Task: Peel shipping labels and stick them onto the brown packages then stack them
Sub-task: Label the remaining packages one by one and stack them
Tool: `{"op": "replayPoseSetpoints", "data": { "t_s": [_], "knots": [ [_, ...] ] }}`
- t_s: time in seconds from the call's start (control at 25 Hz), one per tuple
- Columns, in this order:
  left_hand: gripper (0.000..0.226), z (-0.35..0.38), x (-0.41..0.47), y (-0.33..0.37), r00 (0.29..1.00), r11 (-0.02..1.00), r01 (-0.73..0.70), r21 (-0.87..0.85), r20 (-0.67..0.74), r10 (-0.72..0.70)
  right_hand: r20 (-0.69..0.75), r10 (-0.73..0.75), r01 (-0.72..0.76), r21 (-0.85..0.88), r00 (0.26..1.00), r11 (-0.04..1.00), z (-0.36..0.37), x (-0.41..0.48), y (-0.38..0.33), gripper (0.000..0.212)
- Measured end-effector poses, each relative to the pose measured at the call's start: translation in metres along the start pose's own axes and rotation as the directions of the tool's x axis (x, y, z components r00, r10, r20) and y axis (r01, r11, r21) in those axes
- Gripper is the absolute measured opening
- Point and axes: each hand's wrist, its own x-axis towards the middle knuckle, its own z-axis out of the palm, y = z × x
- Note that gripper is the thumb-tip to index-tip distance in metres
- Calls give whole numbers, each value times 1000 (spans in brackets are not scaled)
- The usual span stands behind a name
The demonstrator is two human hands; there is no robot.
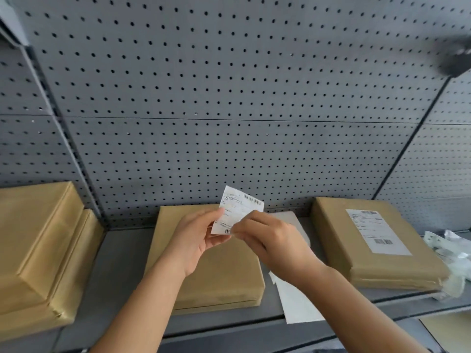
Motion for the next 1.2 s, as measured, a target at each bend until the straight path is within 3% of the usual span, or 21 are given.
{"op": "replayPoseSetpoints", "data": {
  "t_s": [0.08,0.2,0.24,0.32,0.36,0.4,0.48,0.64,0.72,0.84,0.96,1.08,1.2],
  "knots": [
    [18,-17,-1,-3,997,997,-18,69,-67,23,117,62,-75,109,991,991,10,1,-1,36],
    [17,-44,-5,-4,982,992,-29,122,-180,51,224,283,-344,317,933,884,20,5,0,63],
    [17,-52,-6,-3,978,991,-36,127,-202,61,215,416,-468,401,884,788,25,9,1,60],
    [18,-65,-11,-4,972,989,-39,142,-224,71,323,649,-677,609,689,415,40,18,2,42],
    [19,-69,-12,-6,971,988,-35,150,-230,70,432,678,-726,651,595,222,47,22,2,34],
    [20,-73,-14,-7,970,987,-31,156,-236,68,524,657,-755,646,543,109,56,25,3,28],
    [20,-78,-16,-11,968,987,-22,161,-244,61,618,593,-783,622,516,33,68,29,2,26],
    [19,-84,-15,-16,969,985,-10,171,-243,52,639,608,-756,648,471,-96,78,35,-3,21],
    [19,-84,-15,-16,968,979,-9,203,-244,59,614,637,-750,656,465,-84,78,37,-2,10],
    [20,-84,-12,-16,960,930,-9,367,-256,111,501,705,-799,581,502,156,77,38,-2,11],
    [23,-85,-6,-15,947,776,-32,629,-229,225,381,750,-814,464,540,351,79,42,-4,11],
    [26,-83,2,-13,942,587,-6,809,-193,275,328,761,-817,374,559,439,84,43,-2,8],
    [32,-80,10,-16,943,469,23,883,-176,284,291,764,-813,301,576,499,88,45,1,6]
  ]
}}
